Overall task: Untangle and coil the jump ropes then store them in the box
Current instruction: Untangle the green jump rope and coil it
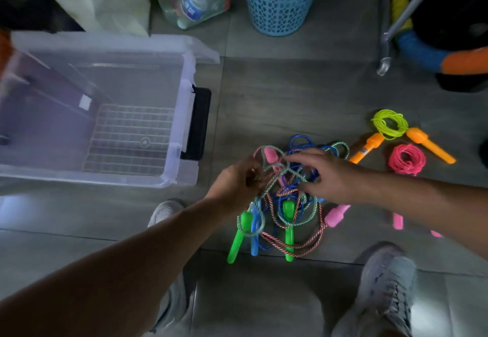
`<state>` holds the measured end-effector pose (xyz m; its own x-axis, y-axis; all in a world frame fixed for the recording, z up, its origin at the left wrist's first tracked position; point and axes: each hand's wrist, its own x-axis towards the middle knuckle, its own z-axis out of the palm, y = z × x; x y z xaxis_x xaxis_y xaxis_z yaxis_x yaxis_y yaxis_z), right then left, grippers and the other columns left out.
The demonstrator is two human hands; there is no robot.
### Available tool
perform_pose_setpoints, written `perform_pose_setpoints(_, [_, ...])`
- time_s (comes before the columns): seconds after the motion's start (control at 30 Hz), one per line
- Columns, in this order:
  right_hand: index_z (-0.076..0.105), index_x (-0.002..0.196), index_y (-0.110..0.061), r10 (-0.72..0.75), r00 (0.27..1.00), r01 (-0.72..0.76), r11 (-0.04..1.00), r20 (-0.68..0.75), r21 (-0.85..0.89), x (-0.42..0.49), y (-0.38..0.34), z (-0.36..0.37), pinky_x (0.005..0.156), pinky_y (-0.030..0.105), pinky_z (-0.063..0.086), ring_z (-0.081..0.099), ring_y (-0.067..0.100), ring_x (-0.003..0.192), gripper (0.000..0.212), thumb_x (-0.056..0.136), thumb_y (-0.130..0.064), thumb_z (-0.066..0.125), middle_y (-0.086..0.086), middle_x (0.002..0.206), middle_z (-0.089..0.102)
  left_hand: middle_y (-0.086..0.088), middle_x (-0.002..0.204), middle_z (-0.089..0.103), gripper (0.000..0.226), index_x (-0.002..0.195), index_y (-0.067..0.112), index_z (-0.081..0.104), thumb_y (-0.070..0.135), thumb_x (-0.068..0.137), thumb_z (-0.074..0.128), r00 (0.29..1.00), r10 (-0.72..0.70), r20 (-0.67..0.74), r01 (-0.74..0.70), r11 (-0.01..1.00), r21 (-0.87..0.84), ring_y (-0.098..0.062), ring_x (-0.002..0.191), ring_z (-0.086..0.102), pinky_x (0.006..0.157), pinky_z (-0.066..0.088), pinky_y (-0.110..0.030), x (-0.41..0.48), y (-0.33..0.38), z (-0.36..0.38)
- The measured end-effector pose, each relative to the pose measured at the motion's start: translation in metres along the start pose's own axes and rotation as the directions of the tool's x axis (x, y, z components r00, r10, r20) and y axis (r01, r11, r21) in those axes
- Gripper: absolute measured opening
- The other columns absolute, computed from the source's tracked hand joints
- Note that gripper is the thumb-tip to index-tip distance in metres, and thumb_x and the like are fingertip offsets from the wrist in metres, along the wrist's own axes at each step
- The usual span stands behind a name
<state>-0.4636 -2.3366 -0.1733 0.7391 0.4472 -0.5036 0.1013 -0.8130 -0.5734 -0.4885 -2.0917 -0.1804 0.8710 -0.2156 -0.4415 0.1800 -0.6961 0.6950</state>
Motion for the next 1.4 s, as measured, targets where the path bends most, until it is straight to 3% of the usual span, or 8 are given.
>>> perform_pose_setpoints(0.13, [0.046,0.145,-0.035,-0.111,0.993,0.109,0.993,-0.042,-0.045,-0.039,-0.062,-0.041,0.099,0.002,0.029,0.043,-0.009,0.113,0.063,0.088,-0.029,0.071,-0.018,0.131,0.046,0.003,0.080,0.073,0.020,0.101,0.027,0.055,0.020,0.090,0.071,0.997,0.056,0.051,-0.050,0.992,-0.114,-0.017,0.061,0.068,0.052,0.056,-0.029,-0.046,0.057,-0.031])
perform_pose_setpoints(0.3, [0.065,0.092,-0.022,-0.050,0.998,0.054,0.983,0.027,-0.178,-0.088,-0.127,-0.069,0.072,0.037,0.051,0.059,0.013,0.074,0.025,0.089,-0.046,0.067,-0.004,0.080,0.066,-0.011,0.092,0.077,0.012,0.107,0.008,0.066,0.006,0.095,0.064,0.984,0.092,0.155,-0.027,0.925,-0.379,-0.021,0.076,0.075,0.054,0.058,-0.026,-0.104,0.120,-0.074])
perform_pose_setpoints(0.4, [0.064,0.075,-0.022,-0.068,0.997,0.066,0.996,-0.023,-0.067,-0.125,-0.163,-0.081,0.058,0.030,0.041,0.047,0.007,0.055,0.023,0.092,-0.037,0.066,-0.009,0.059,0.060,-0.012,0.094,0.076,0.008,0.103,0.007,0.066,0.005,0.097,0.061,0.985,0.136,0.107,-0.082,0.911,-0.404,-0.021,0.079,0.073,0.054,0.058,-0.025,-0.138,0.149,-0.103])
perform_pose_setpoints(0.67, [0.066,0.102,-0.001,0.022,0.927,0.213,0.791,-0.375,0.574,-0.196,-0.231,-0.096,0.046,0.025,0.049,0.065,0.019,0.056,0.020,0.100,-0.019,0.057,0.008,0.069,0.069,-0.015,0.101,0.076,0.015,0.110,0.007,0.067,0.012,0.095,0.066,0.949,0.313,0.027,-0.260,0.831,-0.491,-0.019,0.090,0.071,0.079,0.052,-0.022,-0.205,0.172,-0.142])
perform_pose_setpoints(0.8, [0.075,0.096,-0.014,0.061,0.834,0.313,0.766,-0.549,0.561,-0.210,-0.249,-0.093,0.055,0.023,0.054,0.068,0.007,0.062,0.013,0.093,-0.025,0.069,-0.005,0.071,0.073,-0.002,0.109,0.075,0.036,0.115,0.025,0.062,0.023,0.083,0.079,0.894,0.440,0.089,-0.370,0.834,-0.411,-0.020,0.107,0.070,0.095,0.055,-0.036,-0.218,0.190,-0.135])
perform_pose_setpoints(1.07, [0.073,0.082,-0.011,0.160,0.791,0.394,0.606,-0.591,0.691,-0.205,-0.243,-0.094,0.067,0.033,0.061,0.069,0.020,0.069,0.017,0.093,-0.022,0.068,0.006,0.071,0.070,0.014,0.079,0.066,0.012,0.095,0.031,0.061,0.020,0.098,0.061,0.932,0.320,0.170,-0.239,0.895,-0.376,-0.008,0.079,0.067,0.072,0.050,-0.025,-0.208,0.197,-0.101])
perform_pose_setpoints(1.23, [0.068,0.112,-0.014,0.231,0.919,0.200,0.427,-0.320,0.882,-0.177,-0.190,-0.083,0.089,0.042,0.049,0.065,0.029,0.103,0.033,0.089,-0.032,0.053,0.013,0.105,0.074,-0.003,0.057,0.048,0.017,0.088,0.009,0.049,0.011,0.105,0.046,0.964,0.091,0.250,0.186,0.443,-0.877,-0.019,0.051,0.057,0.042,0.050,-0.025,-0.197,0.218,-0.126])
perform_pose_setpoints(1.4, [0.068,0.101,-0.019,0.062,0.995,-0.088,0.928,0.084,0.361,-0.173,-0.169,-0.037,0.069,0.009,0.044,0.064,0.001,0.090,0.021,0.092,-0.004,0.057,-0.001,0.100,0.073,0.003,0.058,0.038,0.025,0.082,0.014,0.048,0.017,0.106,0.041,0.971,0.076,0.228,0.209,0.198,-0.958,-0.009,0.045,0.039,0.052,0.053,-0.026,-0.175,0.218,-0.163])
